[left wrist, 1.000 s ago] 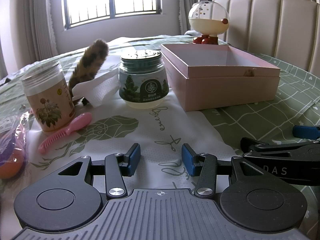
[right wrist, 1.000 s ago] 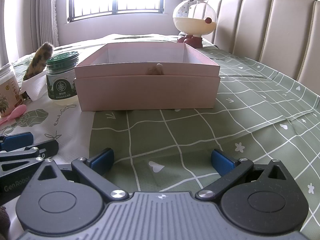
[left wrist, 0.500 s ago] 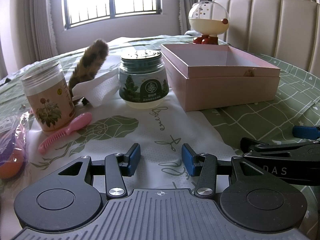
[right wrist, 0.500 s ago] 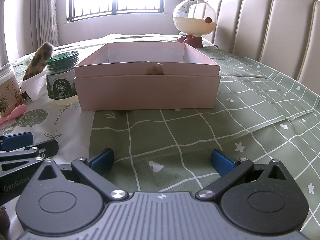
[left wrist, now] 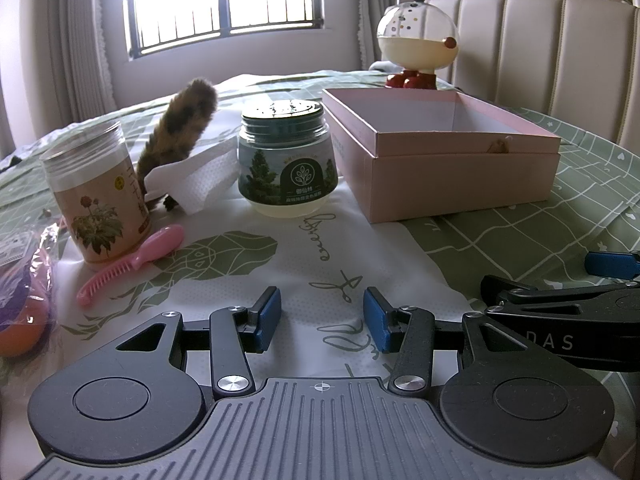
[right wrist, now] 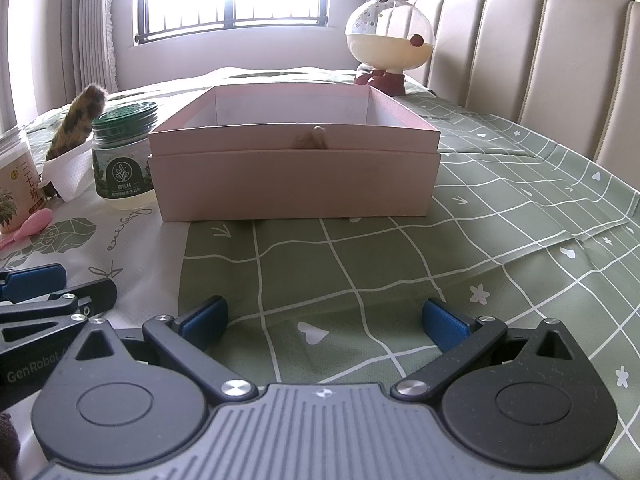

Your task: Organize soft objects

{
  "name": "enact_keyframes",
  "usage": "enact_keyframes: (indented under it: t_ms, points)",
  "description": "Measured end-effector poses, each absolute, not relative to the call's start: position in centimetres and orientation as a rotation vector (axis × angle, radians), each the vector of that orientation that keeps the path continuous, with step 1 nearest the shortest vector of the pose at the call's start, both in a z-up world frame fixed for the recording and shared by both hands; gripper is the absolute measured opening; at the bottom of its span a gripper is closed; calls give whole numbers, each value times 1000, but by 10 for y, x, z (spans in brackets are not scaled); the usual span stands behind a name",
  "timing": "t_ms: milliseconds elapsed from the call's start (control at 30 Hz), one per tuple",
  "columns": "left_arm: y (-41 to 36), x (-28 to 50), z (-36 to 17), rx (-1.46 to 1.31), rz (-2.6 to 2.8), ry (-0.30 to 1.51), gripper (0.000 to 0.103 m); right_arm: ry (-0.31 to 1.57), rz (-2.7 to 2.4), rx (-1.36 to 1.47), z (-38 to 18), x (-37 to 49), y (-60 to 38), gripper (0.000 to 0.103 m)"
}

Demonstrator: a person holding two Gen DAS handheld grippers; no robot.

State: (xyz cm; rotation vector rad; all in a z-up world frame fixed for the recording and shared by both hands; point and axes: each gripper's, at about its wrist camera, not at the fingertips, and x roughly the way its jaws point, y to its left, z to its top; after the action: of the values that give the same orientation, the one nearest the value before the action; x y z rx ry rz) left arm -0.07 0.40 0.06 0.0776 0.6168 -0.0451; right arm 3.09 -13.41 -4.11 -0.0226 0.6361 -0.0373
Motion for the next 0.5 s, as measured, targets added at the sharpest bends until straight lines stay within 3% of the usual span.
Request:
enact_keyframes:
  t_ms: [500]
  points:
    - [4,-1,1,76,-45,617,51,639,-40,-28,-41,32,-135,103]
